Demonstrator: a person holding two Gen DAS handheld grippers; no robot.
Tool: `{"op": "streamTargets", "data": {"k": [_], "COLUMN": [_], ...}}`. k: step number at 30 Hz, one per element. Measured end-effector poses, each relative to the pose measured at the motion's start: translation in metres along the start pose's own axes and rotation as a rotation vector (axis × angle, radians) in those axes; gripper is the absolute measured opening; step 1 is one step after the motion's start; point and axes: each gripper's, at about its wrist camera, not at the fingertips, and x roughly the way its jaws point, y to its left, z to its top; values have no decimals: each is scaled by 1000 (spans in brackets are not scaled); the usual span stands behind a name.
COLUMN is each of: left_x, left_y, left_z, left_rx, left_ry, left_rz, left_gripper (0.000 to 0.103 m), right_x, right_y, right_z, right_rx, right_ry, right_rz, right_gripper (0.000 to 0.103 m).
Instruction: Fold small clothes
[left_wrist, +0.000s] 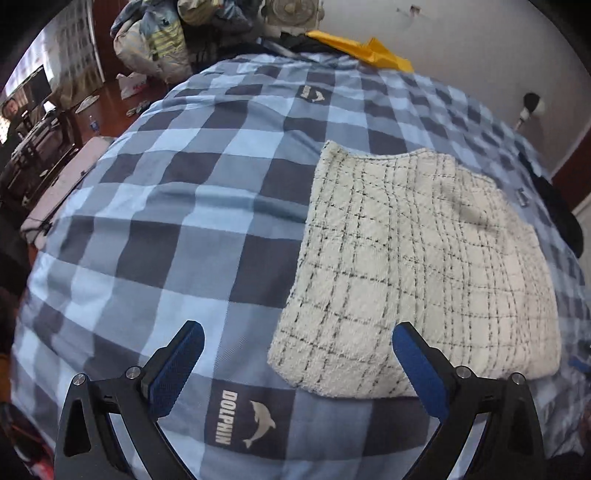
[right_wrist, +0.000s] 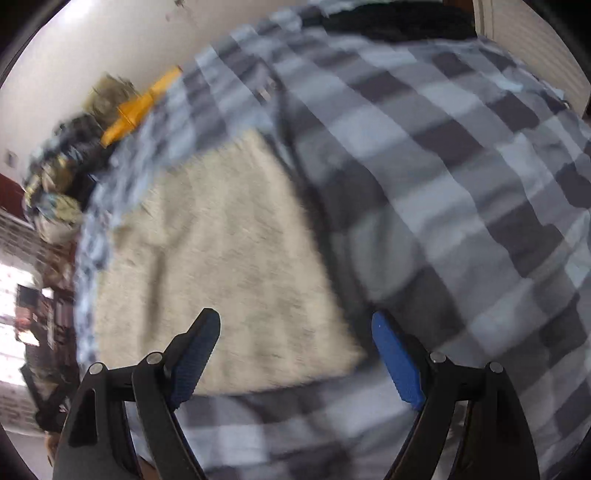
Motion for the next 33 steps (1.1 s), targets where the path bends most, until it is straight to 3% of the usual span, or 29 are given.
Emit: {"op": "streamTargets", "data": {"k": [3, 7, 11, 14, 15, 16, 18, 19, 23, 27, 33], "left_x": [13, 24, 34, 41, 43, 43, 42, 42, 49, 57, 53], "left_y": [10, 23, 21, 15, 12, 10, 5, 3, 0, -9, -12], "left_z": [-4, -6, -11, -13, -13, -12, -9, -7, -7, -13, -13], "left_rx": [-6, -17, 28, 66, 76, 86, 100, 102, 91, 149, 147], "left_ry": [53, 77, 112, 129, 128, 119, 95, 90, 118, 137, 113], "left_rz": [-1, -57, -147, -184, -176, -154, -112, -111, -135, -71, -14], "left_gripper": [103, 103, 103, 103, 103, 103, 103, 103, 103, 102, 102], "right_x": [24, 50, 69, 72, 70, 70, 77, 79, 77, 64, 67], "right_y": [-16, -14, -14, -5, 2, 15, 28, 34, 32, 13, 31], "right_z": [-1, 9, 18, 26, 27, 28, 25, 26, 28, 23, 18], "right_rx": [86, 69, 98, 80, 50, -4, -41, -51, -5, 109, 69], "right_ry": [121, 201, 255, 238, 213, 211, 229, 222, 185, 103, 83], "right_rz": [93, 58, 77, 96, 82, 71, 68, 60, 51, -16, -117], "right_gripper": [82, 82, 82, 82, 76, 49, 22, 17, 12, 9, 9]}}
